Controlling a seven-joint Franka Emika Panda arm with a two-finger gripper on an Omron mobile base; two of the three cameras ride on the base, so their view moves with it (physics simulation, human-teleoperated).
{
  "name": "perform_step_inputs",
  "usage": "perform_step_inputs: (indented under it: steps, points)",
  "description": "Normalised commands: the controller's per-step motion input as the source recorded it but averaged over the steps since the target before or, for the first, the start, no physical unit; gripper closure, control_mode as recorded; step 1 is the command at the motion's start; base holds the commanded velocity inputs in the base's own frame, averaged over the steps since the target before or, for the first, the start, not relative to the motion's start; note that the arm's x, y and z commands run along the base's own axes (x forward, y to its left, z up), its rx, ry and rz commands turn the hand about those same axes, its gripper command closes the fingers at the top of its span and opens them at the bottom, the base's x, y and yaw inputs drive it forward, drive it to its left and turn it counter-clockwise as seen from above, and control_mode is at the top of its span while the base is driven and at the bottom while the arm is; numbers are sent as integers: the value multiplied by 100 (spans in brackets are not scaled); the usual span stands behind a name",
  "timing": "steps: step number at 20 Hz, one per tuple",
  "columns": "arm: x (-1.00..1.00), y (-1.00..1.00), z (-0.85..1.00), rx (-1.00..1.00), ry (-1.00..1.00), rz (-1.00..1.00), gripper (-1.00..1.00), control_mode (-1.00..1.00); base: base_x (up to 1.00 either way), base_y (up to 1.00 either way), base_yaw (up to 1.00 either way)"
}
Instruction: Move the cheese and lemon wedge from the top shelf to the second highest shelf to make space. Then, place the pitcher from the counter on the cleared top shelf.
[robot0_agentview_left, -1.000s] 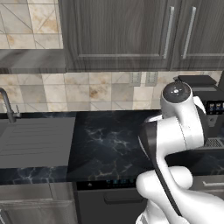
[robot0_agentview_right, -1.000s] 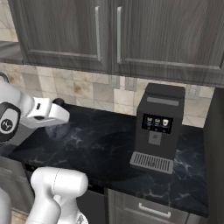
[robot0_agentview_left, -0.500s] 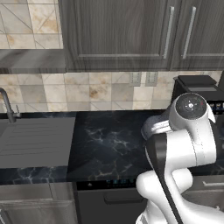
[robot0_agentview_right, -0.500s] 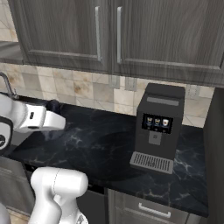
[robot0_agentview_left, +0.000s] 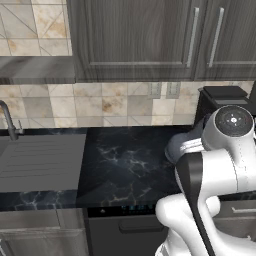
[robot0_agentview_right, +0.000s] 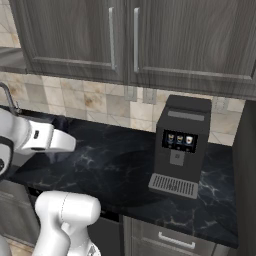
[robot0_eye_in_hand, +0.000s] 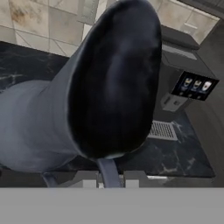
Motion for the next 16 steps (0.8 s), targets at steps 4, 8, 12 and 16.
perform_step_inputs:
  steps: [4,8,12,16]
  points:
    - [-3,-3,0,1,0,2,100,-100,0,0,0]
    - [0,0,0,0,0,0,100,100,-2,0,0]
    - [0,0,0,0,0,0,100,100,-44,0,0]
    - [0,0,0,0,0,0,100,100,-86,0,-1]
